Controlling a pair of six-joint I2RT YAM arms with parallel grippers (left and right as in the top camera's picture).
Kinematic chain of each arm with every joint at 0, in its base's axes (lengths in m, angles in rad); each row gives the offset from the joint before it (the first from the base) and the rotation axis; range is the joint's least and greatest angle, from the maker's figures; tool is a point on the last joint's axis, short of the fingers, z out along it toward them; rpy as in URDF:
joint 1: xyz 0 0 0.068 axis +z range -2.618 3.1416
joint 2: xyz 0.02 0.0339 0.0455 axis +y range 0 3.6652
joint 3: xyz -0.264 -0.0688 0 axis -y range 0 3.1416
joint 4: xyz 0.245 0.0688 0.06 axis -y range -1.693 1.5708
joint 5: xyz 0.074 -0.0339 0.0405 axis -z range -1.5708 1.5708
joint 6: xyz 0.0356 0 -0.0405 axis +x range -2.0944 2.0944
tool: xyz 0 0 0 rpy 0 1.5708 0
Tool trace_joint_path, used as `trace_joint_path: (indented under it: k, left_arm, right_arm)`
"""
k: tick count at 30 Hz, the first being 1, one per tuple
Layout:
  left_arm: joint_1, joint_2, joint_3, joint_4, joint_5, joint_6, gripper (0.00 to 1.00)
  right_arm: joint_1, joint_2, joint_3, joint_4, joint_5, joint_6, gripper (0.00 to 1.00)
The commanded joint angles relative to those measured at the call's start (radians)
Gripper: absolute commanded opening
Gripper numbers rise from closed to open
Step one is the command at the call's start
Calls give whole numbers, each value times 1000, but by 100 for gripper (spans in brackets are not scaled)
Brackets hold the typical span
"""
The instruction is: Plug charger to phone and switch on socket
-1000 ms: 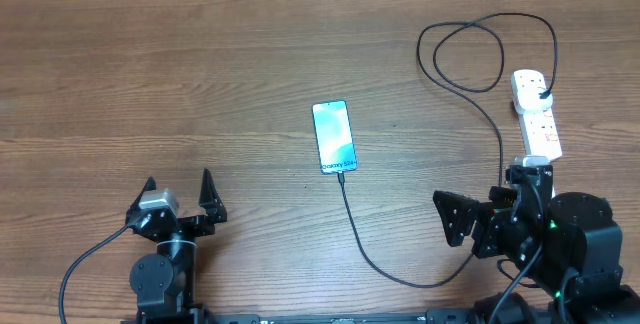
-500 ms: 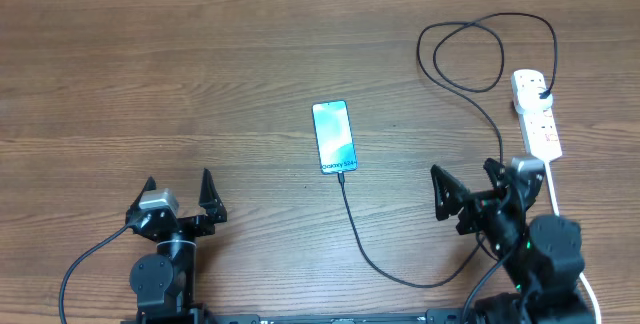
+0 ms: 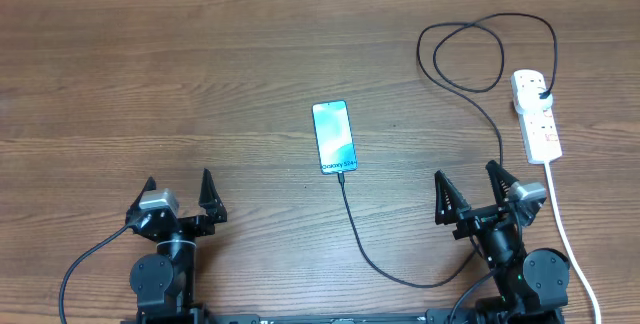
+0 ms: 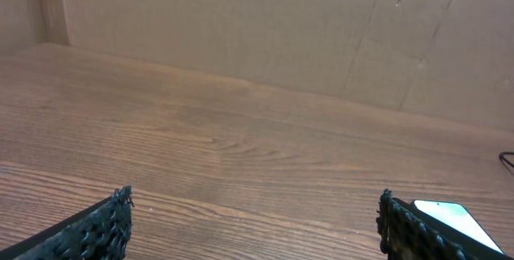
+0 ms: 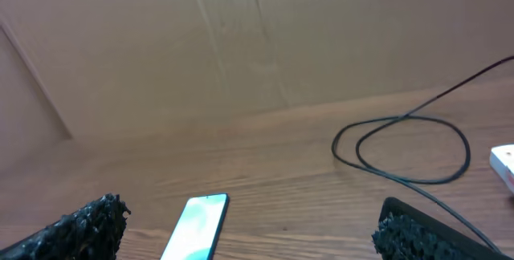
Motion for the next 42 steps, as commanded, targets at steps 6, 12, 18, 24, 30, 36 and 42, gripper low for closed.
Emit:
trace_joint_path:
  k: [6, 12, 18, 24, 30, 36, 42]
  left_arm:
    - [10, -9, -3, -2, -7, -7, 100]
    - [10, -9, -3, -2, -7, -7, 100]
    - [10, -9, -3, -2, -7, -7, 99]
    - [10, -9, -3, -2, -7, -7, 100]
    - [10, -9, -3, -2, -7, -7, 100]
    - [10, -9, -3, -2, -7, -7, 100]
    - [10, -9, -3, -2, -7, -7, 100]
  right_arm:
    - [-5, -11, -84, 26, -13, -1, 100]
    - [-5, -11, -105, 85, 32, -1, 100]
    - [-8, -11, -124, 114, 51, -1, 100]
    - [-9, -11, -124, 115, 51, -1, 100]
    - [-9, -11, -124, 115, 51, -1, 100]
    - [-9, -11, -124, 115, 51, -1, 100]
    - [-9, -11, -124, 115, 51, -1, 100]
